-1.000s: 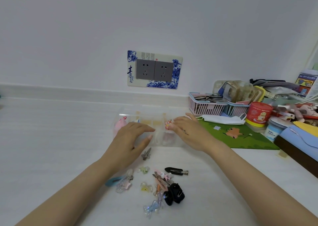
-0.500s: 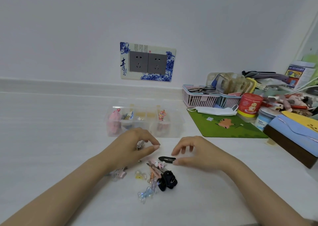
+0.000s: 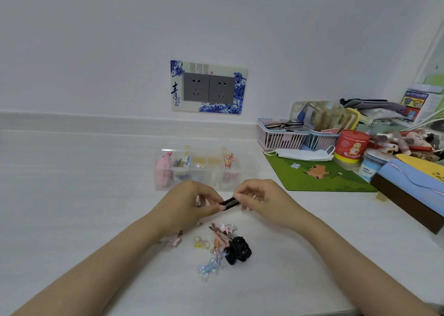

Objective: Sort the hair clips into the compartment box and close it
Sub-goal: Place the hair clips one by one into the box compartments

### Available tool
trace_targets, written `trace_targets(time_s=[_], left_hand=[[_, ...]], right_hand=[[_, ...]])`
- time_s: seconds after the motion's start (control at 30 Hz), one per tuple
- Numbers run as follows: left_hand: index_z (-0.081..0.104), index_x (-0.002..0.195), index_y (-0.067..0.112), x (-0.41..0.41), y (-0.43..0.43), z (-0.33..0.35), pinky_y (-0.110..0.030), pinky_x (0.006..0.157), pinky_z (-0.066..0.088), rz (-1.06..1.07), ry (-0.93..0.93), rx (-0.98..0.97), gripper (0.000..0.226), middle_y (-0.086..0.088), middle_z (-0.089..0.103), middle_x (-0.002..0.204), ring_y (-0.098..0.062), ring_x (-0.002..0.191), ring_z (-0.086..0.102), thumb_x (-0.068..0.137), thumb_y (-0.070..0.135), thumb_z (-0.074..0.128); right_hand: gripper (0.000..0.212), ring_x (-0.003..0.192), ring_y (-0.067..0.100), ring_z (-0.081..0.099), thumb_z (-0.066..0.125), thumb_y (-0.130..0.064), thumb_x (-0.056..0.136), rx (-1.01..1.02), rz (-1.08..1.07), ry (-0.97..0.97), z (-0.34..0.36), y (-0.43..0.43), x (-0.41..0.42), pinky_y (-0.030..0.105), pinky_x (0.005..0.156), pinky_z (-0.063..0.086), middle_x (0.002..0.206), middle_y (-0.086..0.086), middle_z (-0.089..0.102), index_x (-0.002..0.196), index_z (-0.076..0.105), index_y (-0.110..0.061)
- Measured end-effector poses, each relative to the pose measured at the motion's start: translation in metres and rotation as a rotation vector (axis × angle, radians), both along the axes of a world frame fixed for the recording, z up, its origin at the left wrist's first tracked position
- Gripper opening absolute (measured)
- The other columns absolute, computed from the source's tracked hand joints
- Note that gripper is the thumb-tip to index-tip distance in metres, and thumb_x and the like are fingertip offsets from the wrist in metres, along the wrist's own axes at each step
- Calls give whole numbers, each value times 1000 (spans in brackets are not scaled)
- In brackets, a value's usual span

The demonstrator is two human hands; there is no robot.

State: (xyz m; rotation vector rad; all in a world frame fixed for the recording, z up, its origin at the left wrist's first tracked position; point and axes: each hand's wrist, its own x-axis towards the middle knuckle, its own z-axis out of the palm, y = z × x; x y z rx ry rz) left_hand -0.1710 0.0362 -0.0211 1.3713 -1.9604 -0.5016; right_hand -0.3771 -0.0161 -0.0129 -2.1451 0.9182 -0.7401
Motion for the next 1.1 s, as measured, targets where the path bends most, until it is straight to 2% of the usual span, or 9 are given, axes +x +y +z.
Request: trace_targets(time_s=[0.2,0.33,0.47,0.53,0.63,0.7,0.83,0.93,1.1], left_hand=[[75,80,24,9,-3,7,-13,56,39,78,289,-26,12,-3,72,72,-4,59,53,76,35,72],[69,97,31,28,-3,17,-21,67,47,167,2,-93,20,13,68,85,-6,72,58,82,43,62],[70,87,33,45,-2,24,-25,65,46,237,-170,-47,15,20,63,78,-3,70,57,84,43,60],[69,85,35,44,-2,21,-21,62,41,236,-253,-3,16,22,63,76,-1,66,55,82,48,60],[69,84,35,37,-1,15,-16,54,34,231,-270,37,21,26,59,65,1,57,51,78,53,62],[68,87,37,33,-1,12,-16,54,34,223,-272,59,24,28,59,69,4,58,51,76,57,62],[66,95,38,27,-1,5,-14,57,35,220,-300,86,28,20,63,90,6,64,51,74,57,64],[67,94,35,25,-2,4,-11,53,34,225,-281,81,22,19,61,87,8,61,50,77,49,67],[74,84,27,28,-4,1,-12,54,41,202,-142,99,13,17,67,73,-2,60,56,79,38,70]], right_hand=[[14,61,7,64,70,-5,79,74,-26,-355,24,-9,27,17,61,49,73,1,66,86,64,-16],[12,67,2,62,70,-10,81,-68,-135,-358,43,-35,48,13,64,49,76,-3,67,83,66,-20],[9,73,6,59,68,-18,84,-151,-269,-247,51,-69,61,4,56,42,80,-1,68,91,68,-12],[8,71,6,58,68,-20,84,-130,-270,-144,46,-77,68,10,59,45,76,-4,66,89,69,-13],[8,70,13,61,66,-22,85,-128,-256,26,36,-79,73,30,76,49,73,-10,65,85,71,-16],[10,84,15,63,63,-25,87,-253,-296,74,33,-76,70,36,92,44,75,-17,64,86,72,-21],[8,87,9,58,63,-18,87,-316,-238,-135,34,-47,61,3,75,37,91,-8,67,90,71,-18],[8,79,3,57,64,-16,86,-238,-64,-133,24,-25,51,7,72,39,89,-5,68,89,71,-19],[12,88,0,60,64,-23,87,-110,46,39,0,-16,43,23,84,46,95,-14,68,96,71,-23]])
